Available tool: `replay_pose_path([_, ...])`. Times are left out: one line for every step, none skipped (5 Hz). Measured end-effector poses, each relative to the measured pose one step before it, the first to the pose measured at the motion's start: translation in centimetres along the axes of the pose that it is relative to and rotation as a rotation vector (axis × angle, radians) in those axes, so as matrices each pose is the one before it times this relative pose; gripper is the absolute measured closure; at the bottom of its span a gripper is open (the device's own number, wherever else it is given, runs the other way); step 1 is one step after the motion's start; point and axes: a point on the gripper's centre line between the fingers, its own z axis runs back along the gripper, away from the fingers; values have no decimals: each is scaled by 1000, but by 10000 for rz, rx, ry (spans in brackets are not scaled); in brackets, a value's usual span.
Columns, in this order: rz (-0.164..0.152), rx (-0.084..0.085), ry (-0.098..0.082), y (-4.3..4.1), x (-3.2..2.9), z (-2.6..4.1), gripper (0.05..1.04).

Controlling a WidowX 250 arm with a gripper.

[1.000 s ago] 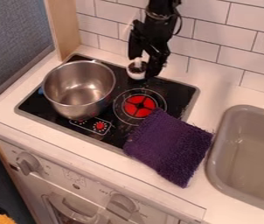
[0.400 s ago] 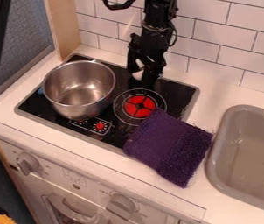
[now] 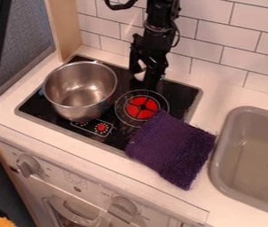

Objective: Move the white screw to the right top corner of the purple towel

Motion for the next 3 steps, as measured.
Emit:
replay_pose_path([-213, -76, 29, -80, -17, 104, 316])
replay_pose_path([-461, 79, -173, 591, 514, 1112, 316])
replay_pose_path([-351, 231, -151, 733, 499, 1252, 316])
